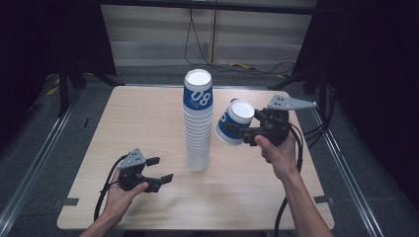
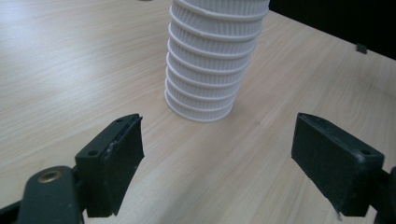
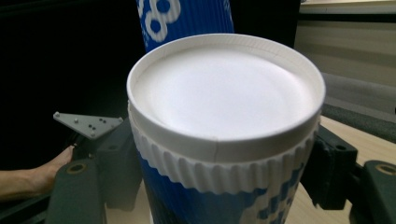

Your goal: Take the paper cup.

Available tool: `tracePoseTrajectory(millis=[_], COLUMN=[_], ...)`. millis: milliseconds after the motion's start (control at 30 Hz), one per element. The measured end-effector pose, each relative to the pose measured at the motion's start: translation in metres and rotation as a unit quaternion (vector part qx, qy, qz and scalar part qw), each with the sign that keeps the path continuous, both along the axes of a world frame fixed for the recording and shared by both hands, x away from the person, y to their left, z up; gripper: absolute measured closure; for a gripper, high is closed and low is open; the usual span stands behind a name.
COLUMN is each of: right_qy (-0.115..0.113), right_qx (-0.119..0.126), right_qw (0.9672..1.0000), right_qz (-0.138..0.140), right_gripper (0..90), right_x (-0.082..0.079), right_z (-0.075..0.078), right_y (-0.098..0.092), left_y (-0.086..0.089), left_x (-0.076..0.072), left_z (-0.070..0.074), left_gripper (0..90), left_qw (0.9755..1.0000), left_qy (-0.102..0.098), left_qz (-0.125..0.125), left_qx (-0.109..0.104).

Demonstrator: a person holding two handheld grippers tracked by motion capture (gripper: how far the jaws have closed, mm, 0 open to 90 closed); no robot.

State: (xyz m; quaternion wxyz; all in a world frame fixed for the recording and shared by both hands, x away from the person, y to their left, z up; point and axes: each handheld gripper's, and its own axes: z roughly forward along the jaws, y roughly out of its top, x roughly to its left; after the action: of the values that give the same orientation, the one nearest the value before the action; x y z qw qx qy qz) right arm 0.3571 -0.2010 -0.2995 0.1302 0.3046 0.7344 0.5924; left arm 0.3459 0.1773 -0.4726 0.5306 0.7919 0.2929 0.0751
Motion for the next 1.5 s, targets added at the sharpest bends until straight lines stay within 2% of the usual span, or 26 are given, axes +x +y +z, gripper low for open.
tracePoseTrajectory(millis=[67,133,167,333,367,400,433,467,500,567,633,767,867,933,1033,1100,1133,1233,1400,1500], right_qy=[0.001,0.005,0.006,0.014,0.014,0.015,0.015,0.012,0.016,0.02,0.025,0.027,0.031,0.032,0.039,0.043,0.048,0.056,0.056,0.062], right_qx=[-0.004,-0.007,-0.01,-0.018,-0.019,-0.019,-0.023,-0.025,-0.026,-0.028,-0.026,-0.03,-0.017,-0.016,-0.016,-0.013,-0.011,-0.015,-0.01,-0.012], right_qw=[1.0,1.0,0.9999,0.9997,0.9997,0.9997,0.9996,0.9996,0.9995,0.9994,0.9992,0.9989,0.9989,0.9987,0.9983,0.998,0.9977,0.9969,0.9966,0.9957], right_qz=[0.003,0.001,0.002,0.003,0.003,0.005,0.002,0.001,0.004,0.009,0.016,0.025,0.032,0.036,0.041,0.044,0.047,0.054,0.059,0.068], right_gripper=[26.5,26.5,26.5,26.5,26.5,26.4,26.3,26.2,26.2,26.1,26.2,26.3,26.3,26.4,26.5,26.5,26.5,26.7,26.9,27.1], right_x=[-0.001,-0.002,-0.002,-0.005,-0.005,-0.005,-0.005,-0.006,-0.005,-0.005,-0.005,-0.006,-0.007,-0.009,-0.013,-0.012,-0.012,-0.011,-0.013,-0.014], right_z=[-0.007,-0.014,-0.017,-0.033,-0.036,-0.038,-0.041,-0.044,-0.046,-0.051,-0.056,-0.065,-0.069,-0.073,-0.082,-0.088,-0.092,-0.099,-0.104,-0.109], right_y=[0.0,0.0,0.001,0.004,0.005,0.006,0.007,0.009,0.01,0.012,0.016,0.022,0.023,0.024,0.025,0.027,0.028,0.032,0.035,0.04], left_y=[-0.001,-0.005,-0.007,-0.017,-0.018,-0.02,-0.021,-0.022,-0.022,-0.025,-0.027,-0.033,-0.038,-0.041,-0.049,-0.053,-0.055,-0.059,-0.059,-0.061], left_x=[0.001,0.002,0.001,0.001,0.001,0.001,0.001,0.002,0.004,0.006,0.008,0.01,0.01,0.008,0.004,0.001,0.0,-0.003,-0.006,-0.007], left_z=[0.0,0.0,0.001,0.006,0.007,0.008,0.011,0.013,0.014,0.017,0.02,0.025,0.028,0.03,0.031,0.031,0.031,0.029,0.023,0.021], left_gripper=[16.6,16.6,16.6,16.6,16.6,16.6,16.6,16.6,16.6,16.6,16.6,20.6,20.6,20.5,20.2,20.2,20.2,20.2,19.9,18.0], left_qw=[1.0,0.9999,0.9998,0.9996,0.9995,0.9992,0.9989,0.9988,0.999,0.9989,0.9988,0.9982,0.9978,0.997,0.9958,0.9952,0.9946,0.994,0.9928,0.9918], left_qy=[-0.002,0.004,0.001,-0.014,-0.02,-0.034,-0.043,-0.044,-0.04,-0.042,-0.042,-0.032,-0.022,-0.021,-0.035,-0.058,-0.061,-0.056,-0.037,-0.033], left_qz=[0.0,-0.014,-0.018,-0.025,-0.022,-0.021,-0.018,-0.02,-0.021,-0.019,-0.024,-0.036,-0.05,-0.06,-0.077,-0.077,-0.081,-0.089,-0.101,-0.114], left_qx=[-0.004,-0.009,-0.002,-0.003,-0.006,-0.011,-0.006,0.001,0.001,-0.012,-0.009,-0.035,-0.039,-0.044,-0.037,-0.017,-0.023,-0.032,-0.052,-0.048])
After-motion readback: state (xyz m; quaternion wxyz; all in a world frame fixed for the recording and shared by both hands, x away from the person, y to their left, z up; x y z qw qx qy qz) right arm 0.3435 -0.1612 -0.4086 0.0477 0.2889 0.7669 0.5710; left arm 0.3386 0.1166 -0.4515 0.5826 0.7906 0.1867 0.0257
